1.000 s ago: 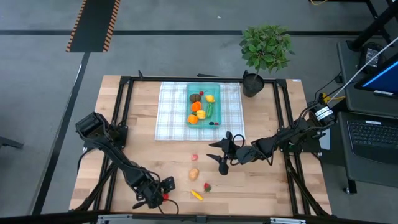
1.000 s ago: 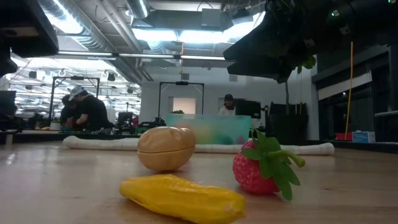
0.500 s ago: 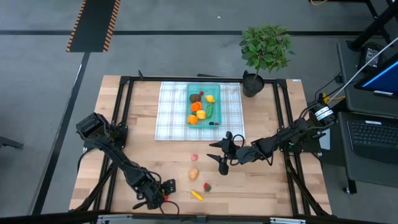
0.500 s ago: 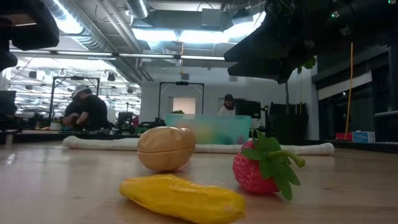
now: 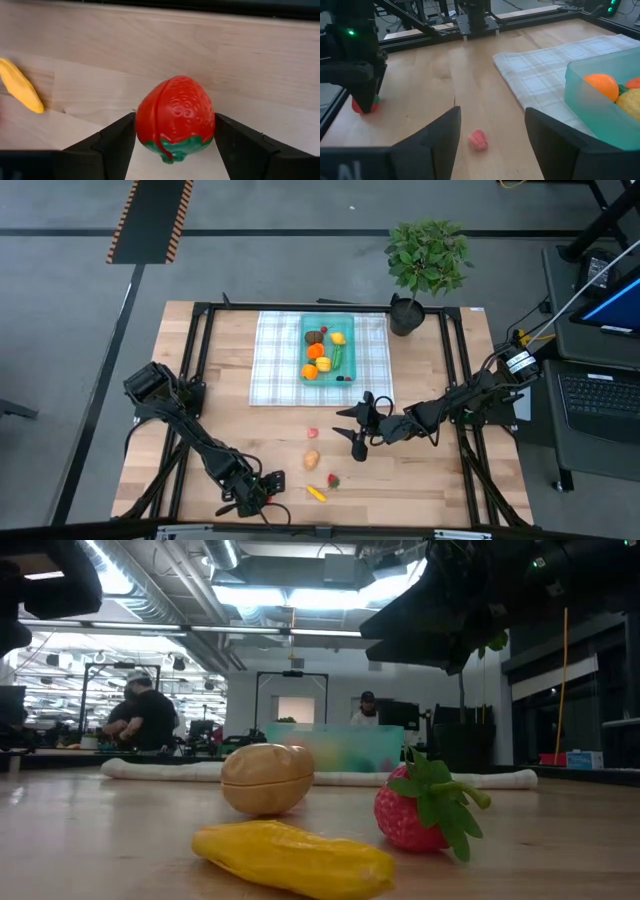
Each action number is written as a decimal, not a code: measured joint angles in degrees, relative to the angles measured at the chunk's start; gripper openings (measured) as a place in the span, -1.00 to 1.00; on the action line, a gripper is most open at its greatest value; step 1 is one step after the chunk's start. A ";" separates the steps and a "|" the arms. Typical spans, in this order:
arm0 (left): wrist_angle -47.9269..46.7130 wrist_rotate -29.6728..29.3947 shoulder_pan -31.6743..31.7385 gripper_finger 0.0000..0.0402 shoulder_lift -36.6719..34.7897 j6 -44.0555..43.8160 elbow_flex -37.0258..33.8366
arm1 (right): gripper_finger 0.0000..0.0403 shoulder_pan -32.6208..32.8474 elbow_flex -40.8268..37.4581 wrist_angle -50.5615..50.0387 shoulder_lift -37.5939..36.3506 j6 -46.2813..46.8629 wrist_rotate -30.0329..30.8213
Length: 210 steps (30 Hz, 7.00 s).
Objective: Pick and placing Produce into tupperware
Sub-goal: Put the left red strawberry into the green bin
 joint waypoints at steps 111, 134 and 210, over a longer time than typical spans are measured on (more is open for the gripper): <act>66.96 -14.46 17.24 -0.11 -34.08 -27.89 -42.78 | 0.10 4.79 0.02 9.81 0.00 -12.39 8.17; 71.38 -25.94 25.38 -0.09 -34.08 -36.24 -44.54 | 0.10 3.37 0.02 10.65 0.00 -12.16 17.10; 16.37 18.52 64.31 -0.11 -8.46 -14.39 0.42 | 0.10 -1.97 0.00 12.72 -0.15 -12.21 31.72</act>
